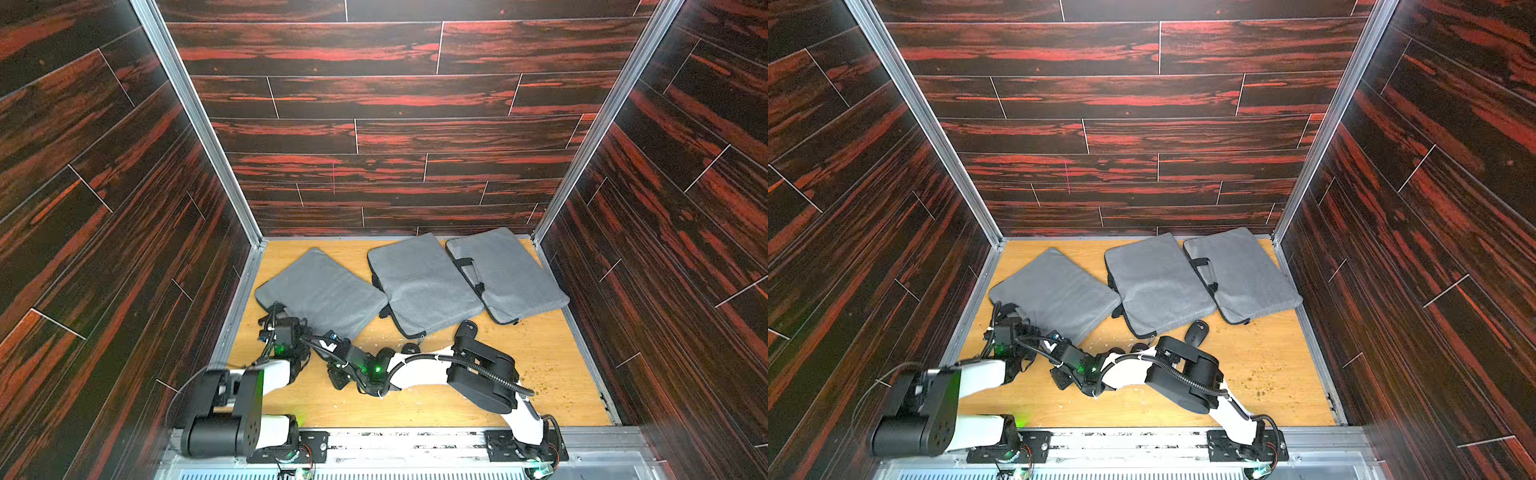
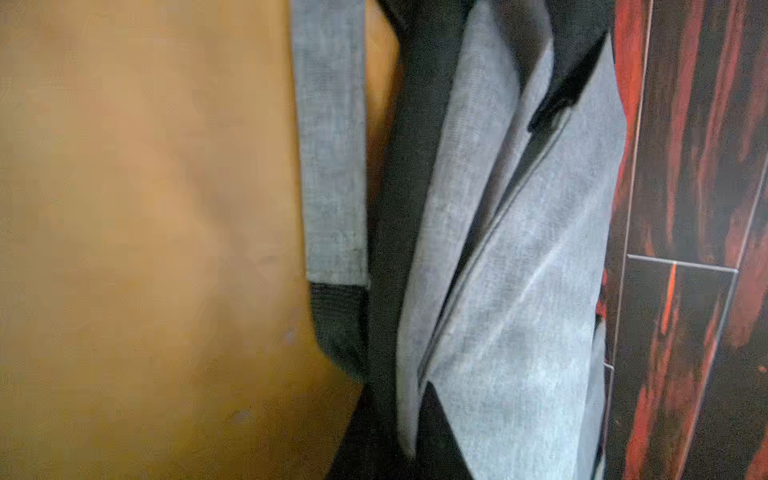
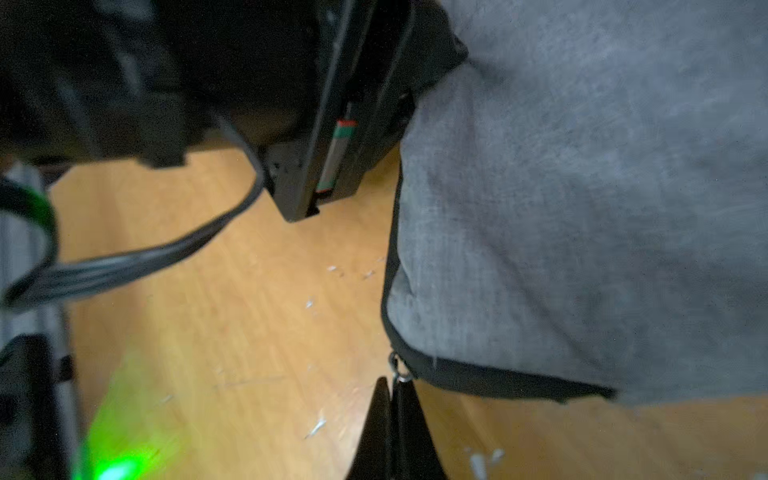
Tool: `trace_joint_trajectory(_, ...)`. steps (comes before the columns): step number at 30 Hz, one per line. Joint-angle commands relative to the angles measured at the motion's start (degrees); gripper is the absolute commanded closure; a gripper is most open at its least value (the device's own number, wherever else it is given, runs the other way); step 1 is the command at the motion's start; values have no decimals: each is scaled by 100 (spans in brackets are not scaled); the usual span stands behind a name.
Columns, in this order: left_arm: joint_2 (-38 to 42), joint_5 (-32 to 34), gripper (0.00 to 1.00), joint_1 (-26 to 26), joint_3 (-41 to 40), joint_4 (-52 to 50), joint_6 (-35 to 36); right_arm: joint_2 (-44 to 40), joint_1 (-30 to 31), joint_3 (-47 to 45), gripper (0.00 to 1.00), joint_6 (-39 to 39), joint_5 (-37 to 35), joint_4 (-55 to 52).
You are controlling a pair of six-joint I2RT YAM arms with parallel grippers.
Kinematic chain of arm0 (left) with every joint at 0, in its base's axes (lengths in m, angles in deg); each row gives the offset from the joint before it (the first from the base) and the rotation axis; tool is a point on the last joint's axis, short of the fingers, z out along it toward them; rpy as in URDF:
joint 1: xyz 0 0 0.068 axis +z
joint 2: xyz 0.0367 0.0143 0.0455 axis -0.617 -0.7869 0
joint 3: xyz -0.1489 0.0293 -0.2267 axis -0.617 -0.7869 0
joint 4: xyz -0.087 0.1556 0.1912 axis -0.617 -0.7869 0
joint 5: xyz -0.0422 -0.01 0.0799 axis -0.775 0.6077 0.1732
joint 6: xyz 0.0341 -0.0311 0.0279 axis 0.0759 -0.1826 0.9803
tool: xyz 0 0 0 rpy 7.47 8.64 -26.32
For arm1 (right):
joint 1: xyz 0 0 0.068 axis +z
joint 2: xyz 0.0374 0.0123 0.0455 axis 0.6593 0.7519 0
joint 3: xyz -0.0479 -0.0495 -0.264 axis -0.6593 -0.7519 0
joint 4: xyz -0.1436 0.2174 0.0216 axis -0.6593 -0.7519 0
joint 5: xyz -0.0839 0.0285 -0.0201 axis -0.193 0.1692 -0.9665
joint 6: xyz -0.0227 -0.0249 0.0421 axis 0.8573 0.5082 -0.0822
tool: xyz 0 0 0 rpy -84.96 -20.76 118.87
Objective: Put the mouse into the laptop bag
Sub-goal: Unzip the zipper on the zippered laptop bag.
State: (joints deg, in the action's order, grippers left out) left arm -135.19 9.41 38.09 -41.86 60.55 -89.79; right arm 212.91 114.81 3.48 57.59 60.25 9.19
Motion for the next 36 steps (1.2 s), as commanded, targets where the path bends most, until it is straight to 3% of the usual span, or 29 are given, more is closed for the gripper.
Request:
trace_joint_trajectory(1, 358, 876, 100, -234, -35, -1084, -308, -91, -95, -273, 100, -151, 642, 477)
trace_joint_trajectory(2, 500, 992, 97, -313, -39, -1179, -313, -151, -168, -352, 100, -155, 677, 530)
trace_joint_trajectory(6, 1096, 1291, 57, -460, -181, -1440, -383, -379, -430, -579, 100, -138, 474, 501)
trace_joint_trajectory(9, 1637, 1430, 34, -465, -164, -1886, -276, -453, -744, -614, 100, -172, 457, 407)
trace_joint_trajectory(14, 2596, 2142, 17, -433, 136, -3143, 52, -268, -1064, 32, 100, -35, -280, -433)
trace_joint_trajectory(20, 3257, 2245, 8, -206, 308, -3750, 494, 116, -1648, 1000, 100, -82, -555, -1324)
trace_joint_trajectory(26, 3061, 1881, 5, 301, 372, -3529, 943, 223, -2090, 1549, 100, -16, -718, -1810)
trace_joint_trajectory(31, 2494, 1790, 7, 540, 749, -3699, 1254, -8, -2145, 1503, 100, 90, -945, -1934)
trace_joint_trajectory(36, 2846, 2129, 6, 572, 494, -3611, 1134, -316, -1928, 1336, 100, 335, -661, -1714)
